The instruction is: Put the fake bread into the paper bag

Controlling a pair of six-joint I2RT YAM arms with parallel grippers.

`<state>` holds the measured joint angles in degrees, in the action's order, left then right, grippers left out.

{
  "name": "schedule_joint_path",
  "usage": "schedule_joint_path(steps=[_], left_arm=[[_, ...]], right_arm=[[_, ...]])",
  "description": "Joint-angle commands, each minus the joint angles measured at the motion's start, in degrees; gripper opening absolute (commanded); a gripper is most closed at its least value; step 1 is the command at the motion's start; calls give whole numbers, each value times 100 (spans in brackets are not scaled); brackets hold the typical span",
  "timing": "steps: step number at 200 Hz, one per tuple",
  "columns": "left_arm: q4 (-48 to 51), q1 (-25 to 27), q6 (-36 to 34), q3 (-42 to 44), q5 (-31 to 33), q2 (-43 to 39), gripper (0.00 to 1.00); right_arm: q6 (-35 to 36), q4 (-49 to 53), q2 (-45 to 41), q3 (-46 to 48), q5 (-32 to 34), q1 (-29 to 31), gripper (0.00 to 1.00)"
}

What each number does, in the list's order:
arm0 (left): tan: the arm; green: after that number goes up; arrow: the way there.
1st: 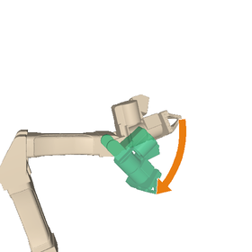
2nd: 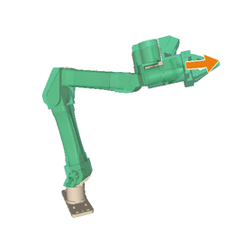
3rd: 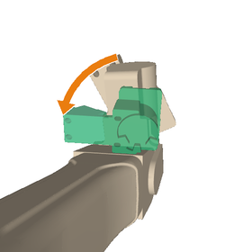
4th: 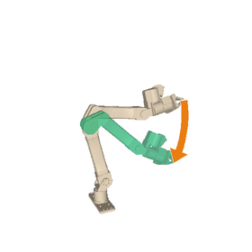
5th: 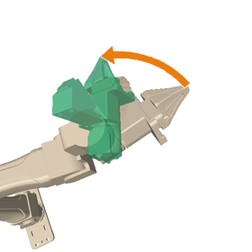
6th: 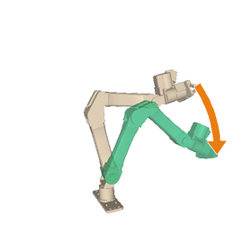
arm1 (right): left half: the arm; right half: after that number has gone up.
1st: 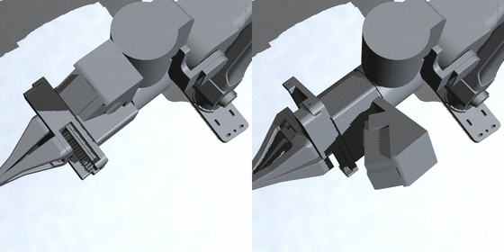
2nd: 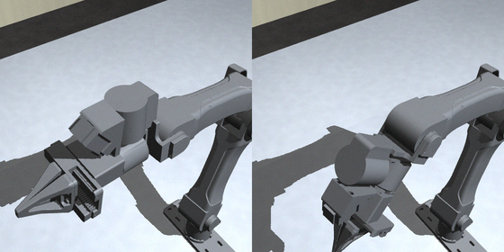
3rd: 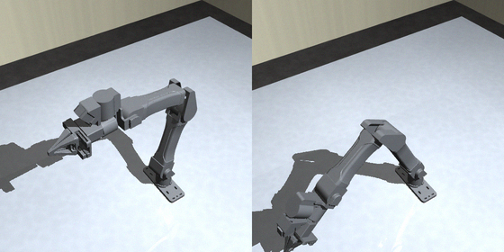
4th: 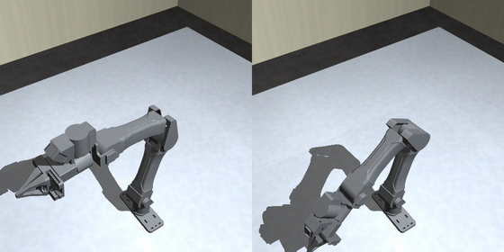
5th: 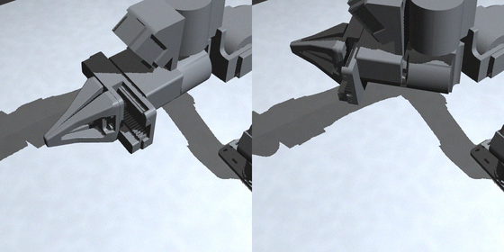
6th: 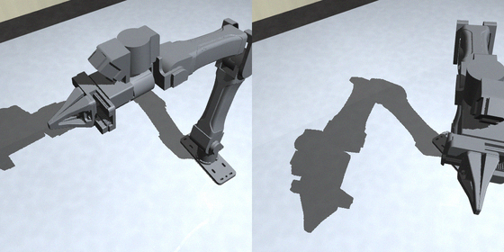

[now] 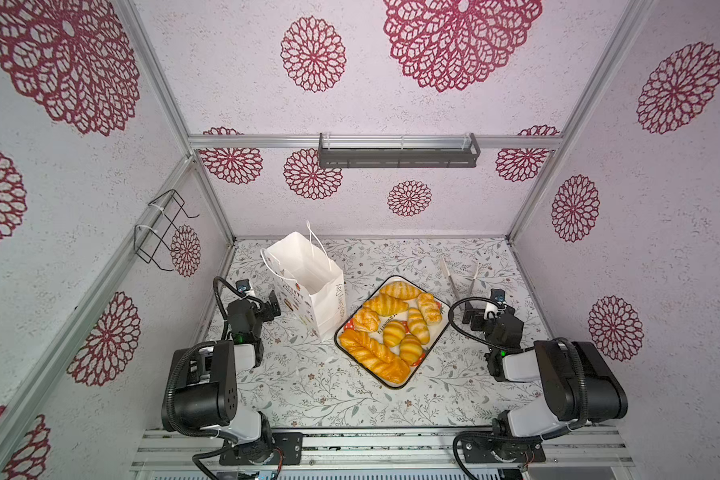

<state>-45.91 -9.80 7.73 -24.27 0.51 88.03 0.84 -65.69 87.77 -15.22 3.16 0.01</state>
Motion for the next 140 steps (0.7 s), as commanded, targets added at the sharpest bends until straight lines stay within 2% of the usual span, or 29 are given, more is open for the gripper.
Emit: schedule_joint_path(steps=[1,89,114,140], left_arm=[[-100,-63,53,-69,-112,5,97],[-362,-292,146,71,-633,8,97],[-828,-469,280,291,-933,27,97],[-726,-473,273,242,-909,25,97]], right_arm=[[-71,-198,-4,25,-26,-26,99],[-84,-207,-1,28,-34,-27,99],[-84,-189,4,13,-32,-27,99],[-84,-187,4,17,-34,-28,99]])
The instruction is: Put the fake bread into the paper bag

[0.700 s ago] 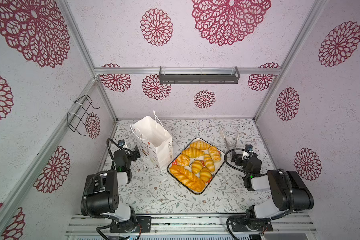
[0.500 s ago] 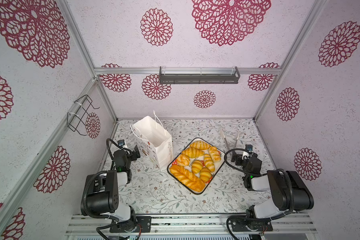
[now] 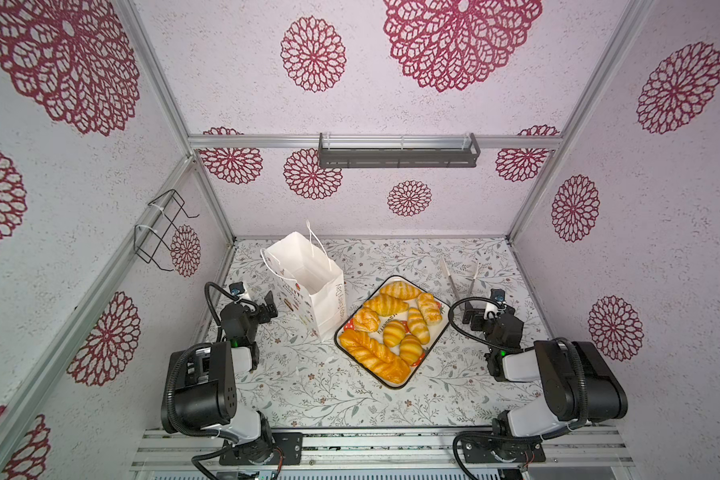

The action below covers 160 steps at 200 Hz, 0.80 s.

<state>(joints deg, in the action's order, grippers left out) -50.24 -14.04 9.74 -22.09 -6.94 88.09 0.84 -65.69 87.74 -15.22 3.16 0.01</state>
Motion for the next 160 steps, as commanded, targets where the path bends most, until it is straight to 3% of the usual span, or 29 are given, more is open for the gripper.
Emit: schedule_joint_path(steps=[1,85,131,160], left_arm=[[-294,-52,72,22,-161,17,97],[-514,-59,128,151,-108,-25,97],[-1207,4,414,827,850,-631,97],[-444,546,335,930,2094,-1438,97]], right_arm=[[-84,-184,10,18,-34,-27,99],[-72,-259,-9,63,6,-19,99],[-151,-262,-343,214,471,47,99],[-295,250,-806,154,978,92,99]])
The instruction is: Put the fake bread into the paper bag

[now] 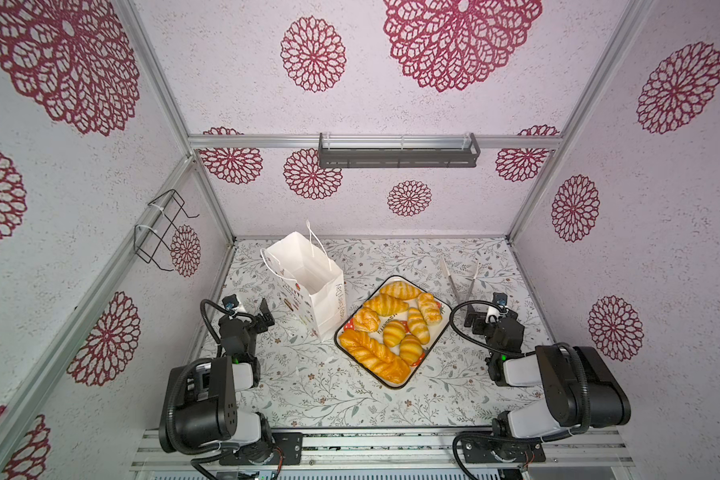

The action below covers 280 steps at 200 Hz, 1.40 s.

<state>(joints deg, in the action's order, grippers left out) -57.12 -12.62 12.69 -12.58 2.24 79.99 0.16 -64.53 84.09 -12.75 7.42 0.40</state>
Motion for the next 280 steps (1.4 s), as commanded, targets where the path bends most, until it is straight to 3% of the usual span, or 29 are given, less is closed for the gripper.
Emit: schedule_joint_path(steps=[1,17,39,69,86,111,140,174,203,230,280], left_arm=[[315,429,49,-36,1223,-670,97],[1515,734,131,-310,1868,-1157,97],[1968,1242,117,-296,2648,-1495,97],[3051,1678,215,-605,3217,-2042,97],[3528,1965,199,-656,3656,-2545,97],[4803,2010,746,-923,3633,-3417,97],[6471,2007,1928,-1389,3480,-4359,97],[7880,2057,2473,-1901,2796,-4675,97],[9049,2212,3090,-2432,2659,-4676,97],[9604,2444,3201,-2743,2376,-4776,97],[10695,2606,3237,-3630,2192,-4862,98]], right_arm=[[-236,165,-457,-99,573,59,99],[-438,785,-679,-280,845,74,99],[-795,1500,-934,-473,1160,83,99],[-1443,2739,-1273,-896,1741,91,99],[-2204,3885,-1301,-1443,2318,82,99],[-3284,6030,-909,-2692,2891,56,99],[-3662,8093,-311,-4071,3077,64,99],[-3130,7822,-646,-3834,2669,80,99],[-2539,7459,-1276,-3521,2182,69,99],[-2259,7332,-1585,-3445,1266,82,99],[-2152,7541,-1832,-3428,569,80,99]])
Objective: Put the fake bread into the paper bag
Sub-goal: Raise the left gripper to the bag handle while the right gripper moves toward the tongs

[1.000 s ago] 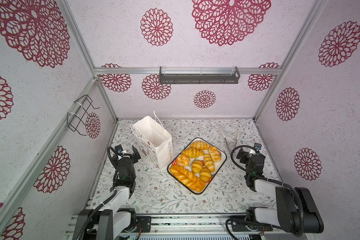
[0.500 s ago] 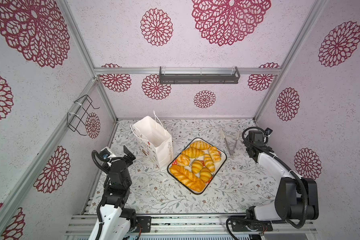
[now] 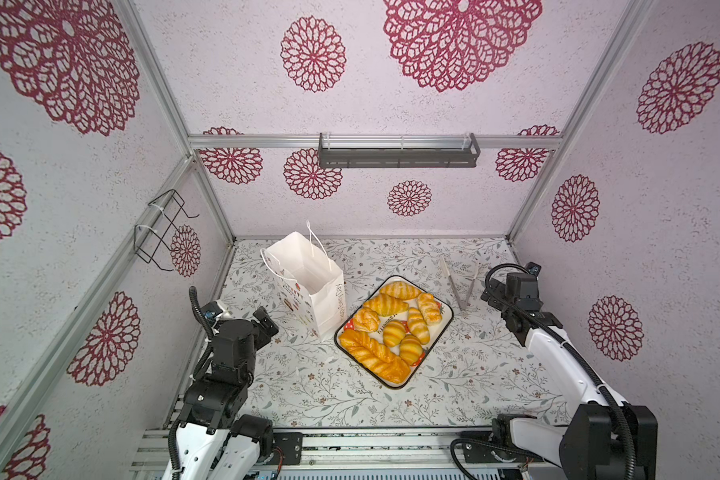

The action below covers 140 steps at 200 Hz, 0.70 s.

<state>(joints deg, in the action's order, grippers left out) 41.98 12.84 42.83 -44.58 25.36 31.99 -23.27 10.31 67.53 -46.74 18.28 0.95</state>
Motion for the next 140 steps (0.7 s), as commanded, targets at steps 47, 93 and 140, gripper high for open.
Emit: schedule_joint_path(steps=[47,93,140], left_arm=[[595,68,-80,-1058,-1018,193,98],[216,68,-505,-2009,-1995,1462,97],[18,-2,-905,-2783,-2368,2577,98]], right_arm=[[259,102,-208,1,-775,46,99],[291,266,-125,-140,-823,81,99],[344,425,-90,-227,-756,98,99]])
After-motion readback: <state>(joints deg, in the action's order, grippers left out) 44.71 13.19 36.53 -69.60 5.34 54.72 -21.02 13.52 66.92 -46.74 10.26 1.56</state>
